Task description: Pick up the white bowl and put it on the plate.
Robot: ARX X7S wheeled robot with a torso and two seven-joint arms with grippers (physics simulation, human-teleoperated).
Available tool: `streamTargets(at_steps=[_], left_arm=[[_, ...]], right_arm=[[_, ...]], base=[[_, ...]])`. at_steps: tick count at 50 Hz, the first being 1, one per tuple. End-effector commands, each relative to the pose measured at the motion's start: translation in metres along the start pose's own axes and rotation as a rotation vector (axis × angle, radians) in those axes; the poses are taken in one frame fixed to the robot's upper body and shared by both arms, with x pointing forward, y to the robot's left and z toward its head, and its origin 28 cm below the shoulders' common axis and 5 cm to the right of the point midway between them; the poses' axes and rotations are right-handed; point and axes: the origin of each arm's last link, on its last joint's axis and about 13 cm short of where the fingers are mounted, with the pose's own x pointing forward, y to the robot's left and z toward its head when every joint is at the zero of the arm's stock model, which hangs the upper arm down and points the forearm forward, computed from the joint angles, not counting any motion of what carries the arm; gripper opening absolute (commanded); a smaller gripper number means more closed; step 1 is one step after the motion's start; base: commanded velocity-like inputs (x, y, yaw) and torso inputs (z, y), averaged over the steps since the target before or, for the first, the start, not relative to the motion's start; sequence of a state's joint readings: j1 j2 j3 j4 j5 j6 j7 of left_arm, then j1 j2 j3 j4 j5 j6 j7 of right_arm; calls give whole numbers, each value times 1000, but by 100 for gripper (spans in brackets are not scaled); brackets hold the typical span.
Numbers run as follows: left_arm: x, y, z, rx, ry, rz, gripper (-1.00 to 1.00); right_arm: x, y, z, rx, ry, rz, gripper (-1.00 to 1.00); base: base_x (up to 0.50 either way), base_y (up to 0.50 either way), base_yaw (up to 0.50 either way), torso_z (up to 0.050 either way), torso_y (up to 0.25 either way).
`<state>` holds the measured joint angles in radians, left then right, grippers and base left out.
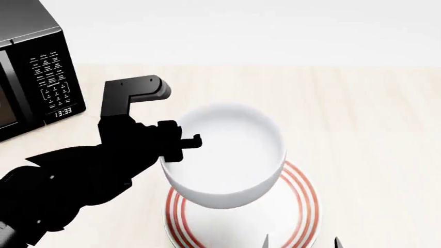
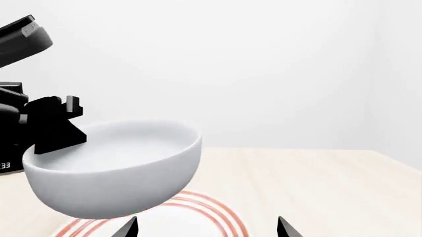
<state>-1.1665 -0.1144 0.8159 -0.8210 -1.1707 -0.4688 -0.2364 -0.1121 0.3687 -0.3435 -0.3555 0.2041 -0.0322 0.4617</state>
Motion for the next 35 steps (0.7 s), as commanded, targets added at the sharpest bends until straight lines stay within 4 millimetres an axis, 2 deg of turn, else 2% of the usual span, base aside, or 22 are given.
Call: streamTargets(at_steps=[1, 35], left_arm=[[1, -10, 0, -15, -17, -37, -100], [19, -13, -15, -45, -1, -51, -100]], right_arm=[[0, 0, 0, -1, -1, 0, 100], [0, -1, 0, 2, 3, 1, 100]], base=[[0, 0, 0, 0, 10], [0, 0, 0, 0, 0]])
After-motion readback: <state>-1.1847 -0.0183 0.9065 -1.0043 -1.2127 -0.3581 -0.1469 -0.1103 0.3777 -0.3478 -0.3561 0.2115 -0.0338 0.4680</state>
